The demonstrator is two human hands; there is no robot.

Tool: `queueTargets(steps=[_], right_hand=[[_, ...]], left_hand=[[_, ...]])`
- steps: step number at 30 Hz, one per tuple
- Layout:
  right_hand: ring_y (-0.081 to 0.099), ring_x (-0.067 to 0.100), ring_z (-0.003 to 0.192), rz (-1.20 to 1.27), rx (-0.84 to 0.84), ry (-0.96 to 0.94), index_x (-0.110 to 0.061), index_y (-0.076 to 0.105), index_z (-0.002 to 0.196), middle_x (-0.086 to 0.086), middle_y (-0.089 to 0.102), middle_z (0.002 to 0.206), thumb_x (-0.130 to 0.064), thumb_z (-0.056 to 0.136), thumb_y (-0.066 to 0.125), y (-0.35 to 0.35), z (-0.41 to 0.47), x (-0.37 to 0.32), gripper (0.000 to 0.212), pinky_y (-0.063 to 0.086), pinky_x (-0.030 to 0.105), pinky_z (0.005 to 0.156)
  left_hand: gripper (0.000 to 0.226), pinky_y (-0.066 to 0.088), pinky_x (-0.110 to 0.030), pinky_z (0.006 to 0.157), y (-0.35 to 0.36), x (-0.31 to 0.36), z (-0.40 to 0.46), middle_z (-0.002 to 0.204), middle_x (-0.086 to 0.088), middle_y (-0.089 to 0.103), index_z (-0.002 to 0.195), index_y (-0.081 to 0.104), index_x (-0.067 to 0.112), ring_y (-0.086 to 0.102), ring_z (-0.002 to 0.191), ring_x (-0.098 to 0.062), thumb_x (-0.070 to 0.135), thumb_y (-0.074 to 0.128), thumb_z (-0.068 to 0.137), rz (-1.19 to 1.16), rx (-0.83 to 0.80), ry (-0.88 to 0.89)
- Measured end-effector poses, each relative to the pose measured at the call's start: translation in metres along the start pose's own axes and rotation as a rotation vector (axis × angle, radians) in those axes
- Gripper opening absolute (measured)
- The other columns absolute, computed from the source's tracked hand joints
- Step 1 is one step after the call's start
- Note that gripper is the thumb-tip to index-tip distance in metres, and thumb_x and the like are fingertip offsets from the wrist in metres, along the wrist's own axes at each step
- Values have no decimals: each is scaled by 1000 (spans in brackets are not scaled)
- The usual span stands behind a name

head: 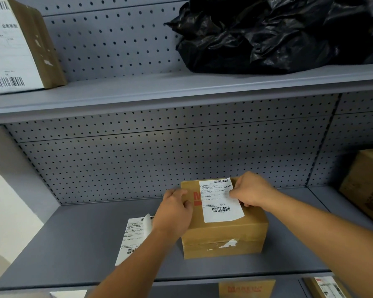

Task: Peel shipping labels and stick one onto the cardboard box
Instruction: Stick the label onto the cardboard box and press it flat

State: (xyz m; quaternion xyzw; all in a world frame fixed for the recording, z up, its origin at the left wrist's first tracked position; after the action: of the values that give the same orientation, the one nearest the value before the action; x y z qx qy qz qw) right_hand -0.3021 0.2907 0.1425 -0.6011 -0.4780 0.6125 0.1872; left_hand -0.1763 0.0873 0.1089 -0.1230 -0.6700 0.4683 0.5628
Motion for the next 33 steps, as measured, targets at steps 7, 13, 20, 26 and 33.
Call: queueTargets(steps=[7,13,20,26,33], right_hand=[[53,13,50,-248,-11,-26,-16,51,58,-3,55,55,-41,79,71,-6,1,-6,37,37,25,48],[63,15,72,-147,106,-351,-24,64,88,-8,67,76,-37,89,64,-5,-8,-12,12,49,30,61],[52,21,126,-289,33,-526,-19,56,139,1,61,136,-41,104,39,23,5,-18,45,41,33,101],[32,22,151,-381,-33,-493,-23,36,157,-1,35,165,-51,105,24,32,14,-4,60,24,43,124],[46,23,135,-411,24,-484,-21,52,146,-1,53,151,-45,106,29,16,12,4,52,41,37,110]], left_hand=[[41,57,-44,93,0,2,0,147,-2,47,138,57,22,65,108,-23,28,50,99,3,-2,26],[31,46,-36,106,-5,32,10,135,1,59,125,65,23,51,126,-20,18,52,98,188,10,271],[41,39,-41,116,30,68,39,148,0,55,142,57,18,51,135,-22,14,46,102,249,-174,423],[46,33,-40,120,41,63,43,157,3,50,151,48,25,48,141,-18,24,45,104,347,-208,409],[47,42,-38,112,26,58,41,153,8,53,148,51,27,54,132,-18,40,43,104,489,-168,413]])
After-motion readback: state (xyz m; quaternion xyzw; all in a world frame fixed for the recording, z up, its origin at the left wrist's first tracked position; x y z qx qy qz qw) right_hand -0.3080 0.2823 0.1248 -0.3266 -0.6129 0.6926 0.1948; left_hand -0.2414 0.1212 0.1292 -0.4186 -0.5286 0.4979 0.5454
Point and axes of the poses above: each hand's wrist, its own z-axis towards the middle knuckle, its own y-axis out of the palm, x = y × z, the point moved 6 cm from there along z, towards the middle knuckle
